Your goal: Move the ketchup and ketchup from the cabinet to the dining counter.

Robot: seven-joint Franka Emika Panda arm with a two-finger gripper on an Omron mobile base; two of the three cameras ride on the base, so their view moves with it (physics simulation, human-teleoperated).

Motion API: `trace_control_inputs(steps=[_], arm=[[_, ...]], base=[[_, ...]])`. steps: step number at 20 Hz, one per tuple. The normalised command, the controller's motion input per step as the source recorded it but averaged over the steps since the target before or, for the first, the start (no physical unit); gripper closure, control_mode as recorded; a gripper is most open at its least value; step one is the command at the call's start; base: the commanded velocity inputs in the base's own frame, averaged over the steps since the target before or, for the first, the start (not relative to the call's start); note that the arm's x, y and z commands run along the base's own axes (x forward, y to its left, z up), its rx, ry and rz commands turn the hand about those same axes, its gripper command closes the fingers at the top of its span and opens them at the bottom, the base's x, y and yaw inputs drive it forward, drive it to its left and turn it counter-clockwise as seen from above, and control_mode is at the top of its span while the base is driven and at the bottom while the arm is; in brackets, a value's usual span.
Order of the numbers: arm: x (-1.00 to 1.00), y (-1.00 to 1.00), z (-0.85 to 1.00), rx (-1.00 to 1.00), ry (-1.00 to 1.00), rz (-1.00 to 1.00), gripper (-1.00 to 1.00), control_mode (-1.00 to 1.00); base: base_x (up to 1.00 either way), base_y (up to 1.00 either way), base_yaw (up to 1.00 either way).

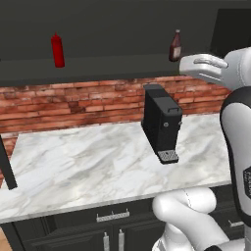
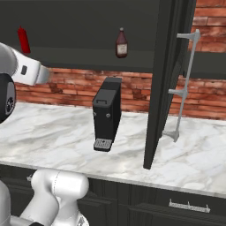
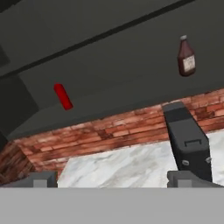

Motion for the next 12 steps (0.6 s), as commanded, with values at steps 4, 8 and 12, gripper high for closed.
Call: trace_control_inputs(steps=[4, 8, 12], arm=[[0.00, -0.48, 0.20, -0.09, 0.00, -0.15, -1.00, -1.00], [0.02, -0.40, 0.14, -0.15, 0.00, -0.16, -1.00, -1.00], [0.14, -0.35, 0.03, -0.11, 0.00, -0.06, -1.00, -1.00]], base=[[0.00, 0.00, 0.00], [0.00, 0.00, 0.00], [0.00, 0.00, 0.00]])
